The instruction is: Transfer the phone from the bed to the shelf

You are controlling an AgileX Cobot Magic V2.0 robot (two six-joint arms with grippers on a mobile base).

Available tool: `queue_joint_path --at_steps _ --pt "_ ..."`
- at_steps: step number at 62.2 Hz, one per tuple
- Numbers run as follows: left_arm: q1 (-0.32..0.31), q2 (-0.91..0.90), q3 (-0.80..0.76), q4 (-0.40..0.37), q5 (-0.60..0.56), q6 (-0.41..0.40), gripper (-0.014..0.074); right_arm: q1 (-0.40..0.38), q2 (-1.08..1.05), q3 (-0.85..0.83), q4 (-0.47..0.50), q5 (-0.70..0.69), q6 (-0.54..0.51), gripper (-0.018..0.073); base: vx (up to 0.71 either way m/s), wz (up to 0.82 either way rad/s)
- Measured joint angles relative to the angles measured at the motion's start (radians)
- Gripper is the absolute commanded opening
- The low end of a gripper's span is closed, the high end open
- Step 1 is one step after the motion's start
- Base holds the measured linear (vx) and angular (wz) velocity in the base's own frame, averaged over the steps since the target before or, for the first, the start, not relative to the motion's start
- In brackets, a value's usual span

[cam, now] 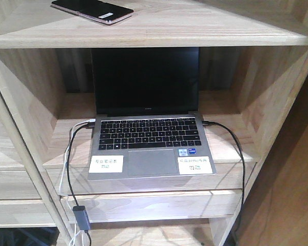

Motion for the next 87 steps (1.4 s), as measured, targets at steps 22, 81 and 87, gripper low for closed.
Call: queue_joint_path --at_steps 22,81,87 --pt "0.000 0.000 0.000 0.000 0.000 0.000 0.0001 0.000 0.000 0.000 -0.595 0.004 0.646 -0.0006 0.00 0.00" --pt "0.000 0.000 0.000 0.000 0.000 0.000 0.0001 -0.306 -0.185 0.323 -0.844 -0.075 0.881 -0.0006 0.00 0.00" --pt "0.000 0.000 0.000 0.000 0.000 0.000 0.0001 -0.309 -0.201 0.354 -0.850 -0.086 0.881 -0.0006 0.00 0.00"
